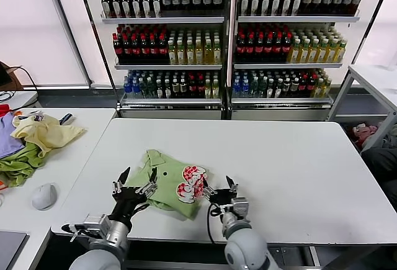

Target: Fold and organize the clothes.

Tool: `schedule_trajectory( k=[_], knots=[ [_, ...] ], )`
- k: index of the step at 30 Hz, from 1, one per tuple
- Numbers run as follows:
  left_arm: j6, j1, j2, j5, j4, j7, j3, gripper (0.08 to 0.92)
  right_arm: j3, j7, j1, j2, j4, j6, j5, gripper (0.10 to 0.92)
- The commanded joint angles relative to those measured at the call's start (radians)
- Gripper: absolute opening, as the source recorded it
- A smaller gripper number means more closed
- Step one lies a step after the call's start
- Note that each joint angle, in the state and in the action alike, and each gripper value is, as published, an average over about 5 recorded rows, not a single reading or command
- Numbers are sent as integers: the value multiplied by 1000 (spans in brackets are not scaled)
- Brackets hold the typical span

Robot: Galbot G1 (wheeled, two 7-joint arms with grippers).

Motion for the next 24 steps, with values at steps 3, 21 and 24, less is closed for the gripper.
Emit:
schedule_trajectory(
  k=[3, 21, 24],
  knots=[
    [-16, 87, -1, 8, -33, -11, -99, 823, -115, 135, 68, 141, -141, -27, 19, 822],
    [-14, 98, 6, 9, -42, -14, -85, 823, -7, 55, 146, 60, -157, -64, 14, 394],
    [-14, 100, 9, 9, -44, -13, -81, 823, 28, -11, 217, -13, -178, -93, 8, 307]
  ],
)
